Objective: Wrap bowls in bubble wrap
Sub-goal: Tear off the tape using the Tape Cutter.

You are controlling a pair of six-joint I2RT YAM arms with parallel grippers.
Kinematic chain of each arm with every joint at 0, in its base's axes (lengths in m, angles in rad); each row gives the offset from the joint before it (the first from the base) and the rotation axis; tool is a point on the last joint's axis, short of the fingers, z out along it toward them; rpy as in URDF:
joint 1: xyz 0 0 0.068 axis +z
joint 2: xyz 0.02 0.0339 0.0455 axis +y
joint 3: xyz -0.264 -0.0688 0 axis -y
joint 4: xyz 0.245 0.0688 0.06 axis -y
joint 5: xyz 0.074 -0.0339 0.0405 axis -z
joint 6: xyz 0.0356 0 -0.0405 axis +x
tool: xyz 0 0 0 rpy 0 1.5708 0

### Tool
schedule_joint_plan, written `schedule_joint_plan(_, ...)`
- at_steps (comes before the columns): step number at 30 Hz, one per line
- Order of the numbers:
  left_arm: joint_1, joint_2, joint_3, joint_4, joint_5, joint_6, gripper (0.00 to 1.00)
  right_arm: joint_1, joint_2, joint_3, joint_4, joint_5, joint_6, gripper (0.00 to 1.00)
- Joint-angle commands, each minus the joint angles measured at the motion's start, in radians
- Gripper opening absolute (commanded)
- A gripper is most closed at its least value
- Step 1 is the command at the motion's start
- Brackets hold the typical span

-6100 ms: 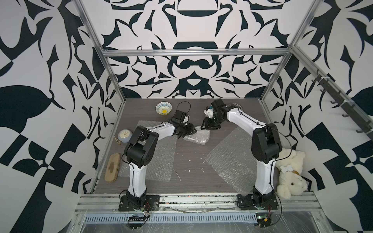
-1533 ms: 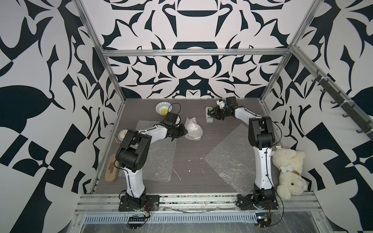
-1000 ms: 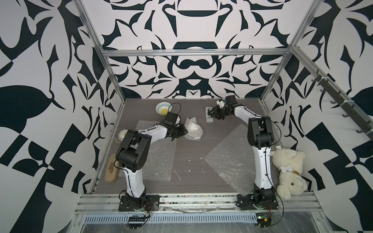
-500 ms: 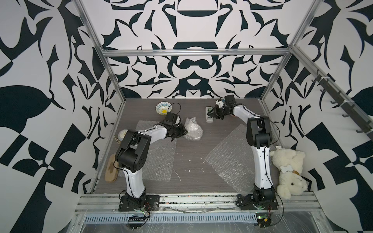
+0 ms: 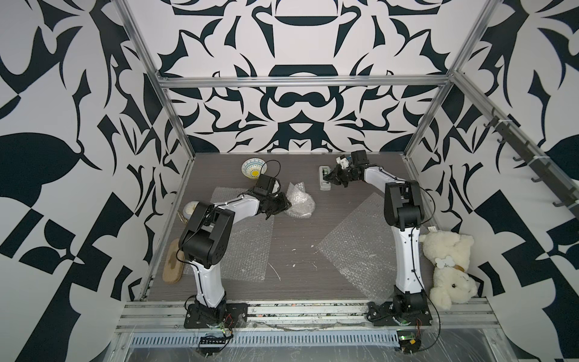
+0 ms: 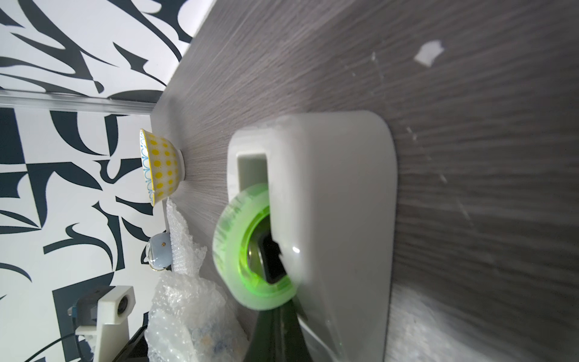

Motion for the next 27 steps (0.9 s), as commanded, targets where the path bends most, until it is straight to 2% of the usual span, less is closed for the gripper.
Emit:
schedule_joint_plan(1, 0.0, -0.019, -0.011, -0.016, -0.015, 0.005, 0.32, 0.005, -0.019, -0.026, 0.001, -0.025, 0.002, 0.0)
schedule_joint_plan(18, -0.003, -0.03, -0.016, -0.017, -0.025, 0.003, 0.32, 0.003, -0.165, -0.122, 0.116, -0.143, 0.074, 0.0)
schedule_joint_plan(27, -0.006, -0.029, -0.017, -0.017, -0.027, 0.002, 0.32, 0.003, -0.272, -0.291, 0.091, -0.143, 0.047, 0.0)
